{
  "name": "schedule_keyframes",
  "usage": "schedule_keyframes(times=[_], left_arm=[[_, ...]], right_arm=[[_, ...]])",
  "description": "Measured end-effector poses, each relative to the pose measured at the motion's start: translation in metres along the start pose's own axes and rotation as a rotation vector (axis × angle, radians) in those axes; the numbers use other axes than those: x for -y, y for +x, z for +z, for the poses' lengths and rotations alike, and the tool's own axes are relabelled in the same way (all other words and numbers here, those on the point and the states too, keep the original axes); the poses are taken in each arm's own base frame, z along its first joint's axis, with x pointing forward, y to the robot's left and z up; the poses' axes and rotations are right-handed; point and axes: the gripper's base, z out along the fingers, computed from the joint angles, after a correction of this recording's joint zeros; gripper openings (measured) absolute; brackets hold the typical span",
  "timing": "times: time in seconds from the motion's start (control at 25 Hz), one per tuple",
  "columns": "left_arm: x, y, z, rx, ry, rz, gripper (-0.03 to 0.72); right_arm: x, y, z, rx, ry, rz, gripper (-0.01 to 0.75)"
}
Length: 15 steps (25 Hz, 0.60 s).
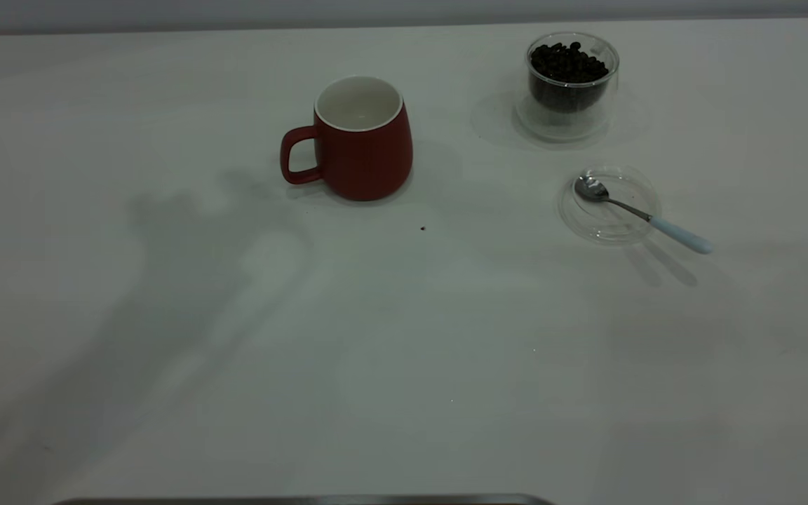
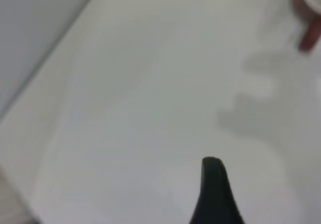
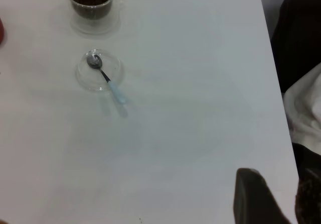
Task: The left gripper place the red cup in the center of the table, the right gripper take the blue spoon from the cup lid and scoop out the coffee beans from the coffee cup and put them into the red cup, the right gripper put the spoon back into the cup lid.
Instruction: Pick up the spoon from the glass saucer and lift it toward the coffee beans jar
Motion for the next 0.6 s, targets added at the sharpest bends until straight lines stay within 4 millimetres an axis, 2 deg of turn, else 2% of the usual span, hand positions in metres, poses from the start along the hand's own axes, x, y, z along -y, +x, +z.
schedule_keyframes(times=[0.24, 0.44, 0.6], left_arm=[[-0.014, 0.05, -0.084, -0.069, -0.022, -0.187, 0.587], [-0.022, 0.078, -0.137, 0.078, -0.054, -0.268, 0.587], [-0.017, 0.115, -0.175, 0.196, -0.043, -0.319, 0.587]], right_arm=[[0.0, 0.0, 0.0, 0.0, 0.0, 0.0, 0.243], [0.0, 0.0, 0.0, 0.0, 0.0, 0.0, 0.243], [0.0, 0.0, 0.0, 0.0, 0.0, 0.0, 0.243]])
